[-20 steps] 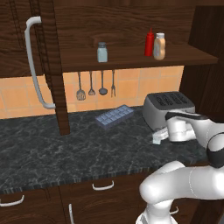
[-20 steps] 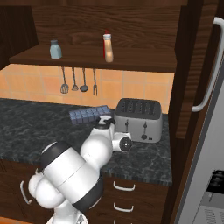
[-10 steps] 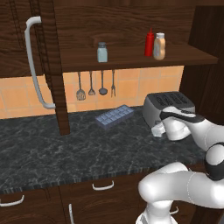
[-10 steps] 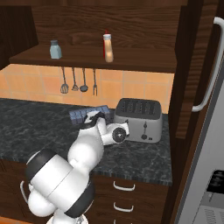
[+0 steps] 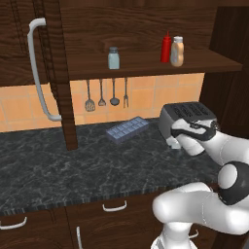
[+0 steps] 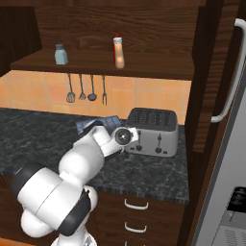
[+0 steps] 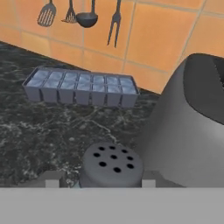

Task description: Put the shaker and condiment bottle from the counter next to their counterparts in the cabinet.

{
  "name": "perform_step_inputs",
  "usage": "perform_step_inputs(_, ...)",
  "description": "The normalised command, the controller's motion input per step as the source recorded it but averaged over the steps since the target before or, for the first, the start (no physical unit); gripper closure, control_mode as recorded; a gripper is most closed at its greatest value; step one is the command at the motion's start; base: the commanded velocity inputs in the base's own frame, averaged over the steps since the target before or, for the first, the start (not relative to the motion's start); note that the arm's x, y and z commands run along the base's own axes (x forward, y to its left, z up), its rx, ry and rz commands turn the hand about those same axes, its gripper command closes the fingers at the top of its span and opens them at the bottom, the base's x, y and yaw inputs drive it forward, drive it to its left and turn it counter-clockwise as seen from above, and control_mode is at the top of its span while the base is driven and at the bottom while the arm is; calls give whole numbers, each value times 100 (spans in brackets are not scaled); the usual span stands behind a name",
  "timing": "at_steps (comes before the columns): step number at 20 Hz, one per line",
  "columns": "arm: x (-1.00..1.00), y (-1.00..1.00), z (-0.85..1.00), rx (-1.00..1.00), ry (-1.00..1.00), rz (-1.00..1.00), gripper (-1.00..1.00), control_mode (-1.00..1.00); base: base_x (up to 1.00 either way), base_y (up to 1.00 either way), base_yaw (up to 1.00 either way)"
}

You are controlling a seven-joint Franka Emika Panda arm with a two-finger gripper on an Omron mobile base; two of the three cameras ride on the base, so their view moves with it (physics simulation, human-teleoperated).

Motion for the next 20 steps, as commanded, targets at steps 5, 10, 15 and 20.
perform_step_inputs(5, -3, 0, 71, -7, 1, 0, 100, -100, 0, 0, 0)
perform_step_inputs(10, -2, 0, 92, -6, 0, 2, 100, -100, 0, 0, 0)
perform_step_inputs(15, -1, 0, 96, -4, 1, 6, 100, -100, 0, 0, 0)
perform_step_inputs(20, -7, -6, 79, -7, -2, 6, 100, -100, 0, 0, 0)
